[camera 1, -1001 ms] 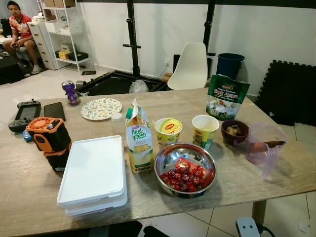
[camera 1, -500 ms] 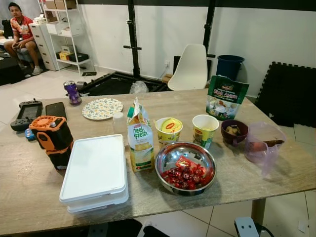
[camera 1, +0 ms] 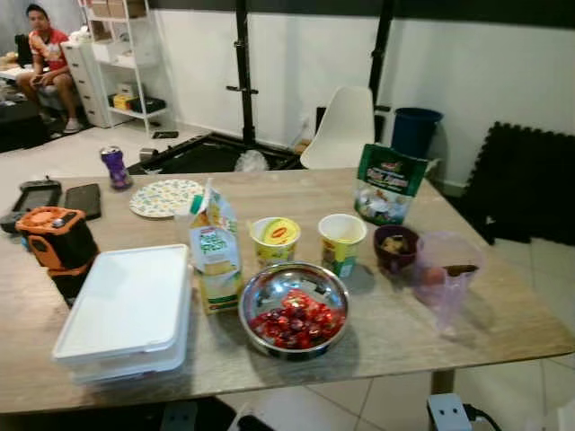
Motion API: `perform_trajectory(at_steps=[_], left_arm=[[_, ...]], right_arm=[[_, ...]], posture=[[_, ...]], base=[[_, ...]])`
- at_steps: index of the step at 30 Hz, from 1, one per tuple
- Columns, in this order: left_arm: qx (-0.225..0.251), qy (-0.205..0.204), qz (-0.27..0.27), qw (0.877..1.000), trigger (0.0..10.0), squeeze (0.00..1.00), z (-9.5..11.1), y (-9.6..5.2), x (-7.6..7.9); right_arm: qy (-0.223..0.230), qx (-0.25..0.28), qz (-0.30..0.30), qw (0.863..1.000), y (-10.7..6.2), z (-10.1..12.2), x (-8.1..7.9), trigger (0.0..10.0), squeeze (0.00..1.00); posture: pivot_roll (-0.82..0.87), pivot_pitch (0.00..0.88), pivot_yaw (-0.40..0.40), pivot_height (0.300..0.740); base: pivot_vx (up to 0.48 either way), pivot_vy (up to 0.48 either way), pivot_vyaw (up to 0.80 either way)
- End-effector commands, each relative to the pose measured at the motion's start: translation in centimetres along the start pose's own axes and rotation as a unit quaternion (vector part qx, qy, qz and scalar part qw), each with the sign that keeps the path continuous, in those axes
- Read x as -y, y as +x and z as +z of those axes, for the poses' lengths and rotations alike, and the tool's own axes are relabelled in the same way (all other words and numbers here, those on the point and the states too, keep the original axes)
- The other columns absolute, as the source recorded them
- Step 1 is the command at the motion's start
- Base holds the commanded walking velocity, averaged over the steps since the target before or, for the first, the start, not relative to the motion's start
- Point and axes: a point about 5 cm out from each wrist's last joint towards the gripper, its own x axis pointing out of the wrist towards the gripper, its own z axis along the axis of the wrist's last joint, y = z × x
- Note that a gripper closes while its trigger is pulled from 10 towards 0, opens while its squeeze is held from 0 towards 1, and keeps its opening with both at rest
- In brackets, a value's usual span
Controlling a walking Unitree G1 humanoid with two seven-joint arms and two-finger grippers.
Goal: Restocking fridge
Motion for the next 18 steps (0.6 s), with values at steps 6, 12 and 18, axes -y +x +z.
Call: perform_trajectory(at_steps=[6, 12, 18], left_arm=[[-0.012, -0.008, 0.009, 1.000, 10.0, 0.00, -0.73, -0.18, -0.39], [-0.008, -0.010, 0.010, 1.000, 10.0, 0.00, -0.62, -0.18, -0.40], [-0.007, -0.010, 0.009, 1.000, 10.0, 0.00, -0.58, -0.18, -0.38]], right_arm=[[0.003, -0.013, 0.002, 1.000, -0.15, -0.69, -0.09, 10.0, 0.00], [0.003, -0.013, 0.003, 1.000, -0.12, -0.61, -0.12, 10.0, 0.00], [0.002, -0.012, 0.003, 1.000, -0.10, -0.57, -0.14, 10.0, 0.00]], posture=[[0.01, 0.094, -0.006, 0.740], [0.02, 0.093, -0.008, 0.740], [0.02, 0.095, -0.009, 0.740]], base=[[0.000, 0.000, 0.00], [0.000, 0.000, 0.00], [0.000, 0.000, 0.00]])
